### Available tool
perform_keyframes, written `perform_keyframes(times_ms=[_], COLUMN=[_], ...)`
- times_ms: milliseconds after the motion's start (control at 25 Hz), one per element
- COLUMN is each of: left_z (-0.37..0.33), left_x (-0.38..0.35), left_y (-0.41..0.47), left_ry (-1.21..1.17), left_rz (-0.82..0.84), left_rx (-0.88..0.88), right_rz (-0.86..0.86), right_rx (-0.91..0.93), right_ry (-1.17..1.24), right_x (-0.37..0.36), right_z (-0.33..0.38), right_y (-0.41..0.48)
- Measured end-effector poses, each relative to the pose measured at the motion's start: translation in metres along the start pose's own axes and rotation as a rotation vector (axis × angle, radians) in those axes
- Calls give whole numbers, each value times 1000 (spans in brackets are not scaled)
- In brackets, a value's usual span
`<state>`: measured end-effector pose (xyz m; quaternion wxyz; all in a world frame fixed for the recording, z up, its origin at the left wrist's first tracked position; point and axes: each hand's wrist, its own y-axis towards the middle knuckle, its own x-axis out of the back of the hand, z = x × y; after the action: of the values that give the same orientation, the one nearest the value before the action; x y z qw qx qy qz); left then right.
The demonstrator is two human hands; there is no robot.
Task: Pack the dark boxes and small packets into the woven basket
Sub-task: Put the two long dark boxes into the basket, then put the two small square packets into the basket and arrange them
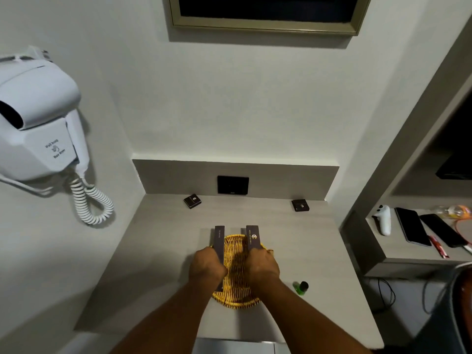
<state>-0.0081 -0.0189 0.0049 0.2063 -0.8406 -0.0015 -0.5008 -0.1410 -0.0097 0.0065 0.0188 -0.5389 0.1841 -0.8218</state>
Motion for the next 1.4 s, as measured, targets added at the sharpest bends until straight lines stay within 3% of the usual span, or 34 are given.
perform_keyframes(times_ms=[720,920,1040,1200,1400], left_z=[-4,-1,0,4,11], left_x=[-17,5,42,90,80], left_y=[15,21,52,121,205], left_ry=[124,-8,-50,92,162], left_rz=[25,70,-36,-193,-112], left_rx=[-14,-74,-112,-140,-258], right_rz=[35,13,-84,-182,-202], right_rx=[15,-74,-136,-242,-283], right_ry=[-90,131,222,197,226], right_x=[-18,10,50,98,96], right_z=[0,-2,-16,-56,-97], right_y=[8,20,54,114,193])
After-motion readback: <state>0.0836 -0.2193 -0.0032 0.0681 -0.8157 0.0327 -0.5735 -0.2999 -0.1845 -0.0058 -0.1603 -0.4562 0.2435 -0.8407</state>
